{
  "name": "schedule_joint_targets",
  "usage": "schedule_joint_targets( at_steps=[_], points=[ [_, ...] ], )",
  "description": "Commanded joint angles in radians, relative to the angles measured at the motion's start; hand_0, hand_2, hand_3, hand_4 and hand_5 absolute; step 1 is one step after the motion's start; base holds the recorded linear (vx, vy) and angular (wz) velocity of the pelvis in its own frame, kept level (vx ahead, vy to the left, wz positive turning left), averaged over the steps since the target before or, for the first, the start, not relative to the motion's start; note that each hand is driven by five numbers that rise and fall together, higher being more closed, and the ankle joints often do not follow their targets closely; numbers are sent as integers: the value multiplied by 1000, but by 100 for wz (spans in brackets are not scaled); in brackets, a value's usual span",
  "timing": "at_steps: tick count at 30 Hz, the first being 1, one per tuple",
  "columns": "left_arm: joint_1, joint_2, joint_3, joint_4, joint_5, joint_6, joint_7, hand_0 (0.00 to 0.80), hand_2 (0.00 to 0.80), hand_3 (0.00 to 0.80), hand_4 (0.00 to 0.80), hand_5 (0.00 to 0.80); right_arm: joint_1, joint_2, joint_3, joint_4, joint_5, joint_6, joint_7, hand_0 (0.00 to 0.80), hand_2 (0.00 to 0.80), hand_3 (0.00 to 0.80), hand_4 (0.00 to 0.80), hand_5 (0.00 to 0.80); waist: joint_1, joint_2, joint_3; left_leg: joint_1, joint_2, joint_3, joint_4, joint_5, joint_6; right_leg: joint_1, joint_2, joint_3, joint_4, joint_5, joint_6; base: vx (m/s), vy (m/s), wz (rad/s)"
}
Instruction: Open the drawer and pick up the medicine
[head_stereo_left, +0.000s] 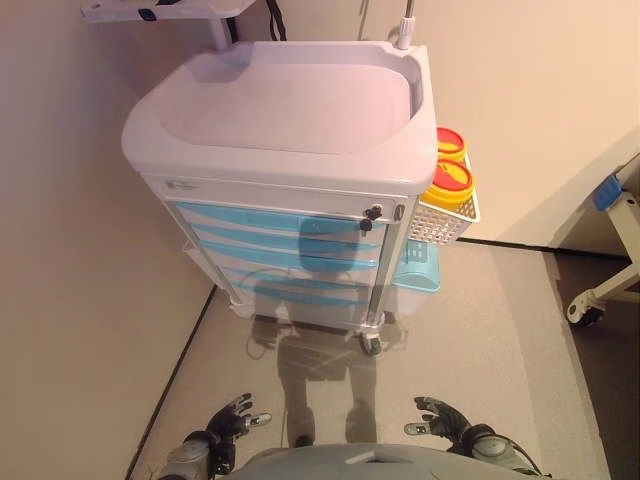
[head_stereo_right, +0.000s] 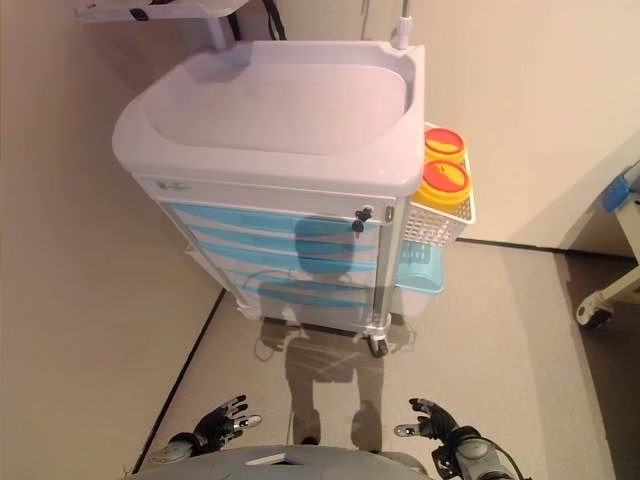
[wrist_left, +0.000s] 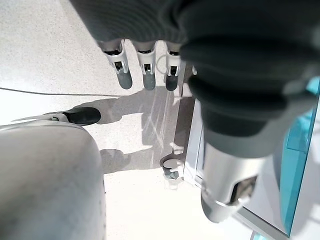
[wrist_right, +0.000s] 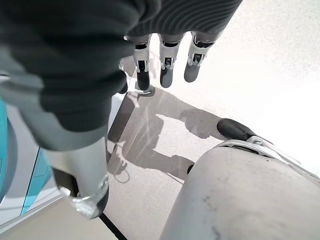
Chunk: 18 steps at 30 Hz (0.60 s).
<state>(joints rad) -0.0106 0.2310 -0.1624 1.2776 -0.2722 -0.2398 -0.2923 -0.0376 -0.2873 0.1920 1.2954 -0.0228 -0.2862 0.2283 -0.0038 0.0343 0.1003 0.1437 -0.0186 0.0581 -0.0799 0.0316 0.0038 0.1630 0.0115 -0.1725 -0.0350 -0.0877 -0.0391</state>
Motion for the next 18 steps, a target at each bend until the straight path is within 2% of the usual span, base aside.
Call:
schedule_joint_targets(
  at_steps=[1, 4, 18],
  points=[
    [-58, -17, -13, 45, 37, -12, -12, 0, 0, 0, 0, 0, -48, 1, 7, 18, -1, -25, 1, 0, 0, 0, 0, 0, 3, -24, 0, -20, -27, 22, 5, -59, 10, -53, -37, -30, 20, 44, 71, 0, 0, 0],
    [-56, -17, -12, 46, 19, -31, -18, 0, 0, 0, 0, 0, -47, 2, 8, 19, 1, -26, 2, 0, 0, 0, 0, 0, 2, -26, 0, -20, -26, 22, 4, -59, 10, -54, -35, -27, 19, 44, 71, 0, 0, 0],
    [-54, -18, 33, 53, -29, -17, 12, 0, 0, 0, 0, 0, -37, 7, -11, 27, 14, -16, -1, 0, 0, 0, 0, 0, 14, -31, 7, -28, -27, 6, 12, -58, 13, -58, -41, -32, 41, 30, 70, 24, 10, 1]
  ],
)
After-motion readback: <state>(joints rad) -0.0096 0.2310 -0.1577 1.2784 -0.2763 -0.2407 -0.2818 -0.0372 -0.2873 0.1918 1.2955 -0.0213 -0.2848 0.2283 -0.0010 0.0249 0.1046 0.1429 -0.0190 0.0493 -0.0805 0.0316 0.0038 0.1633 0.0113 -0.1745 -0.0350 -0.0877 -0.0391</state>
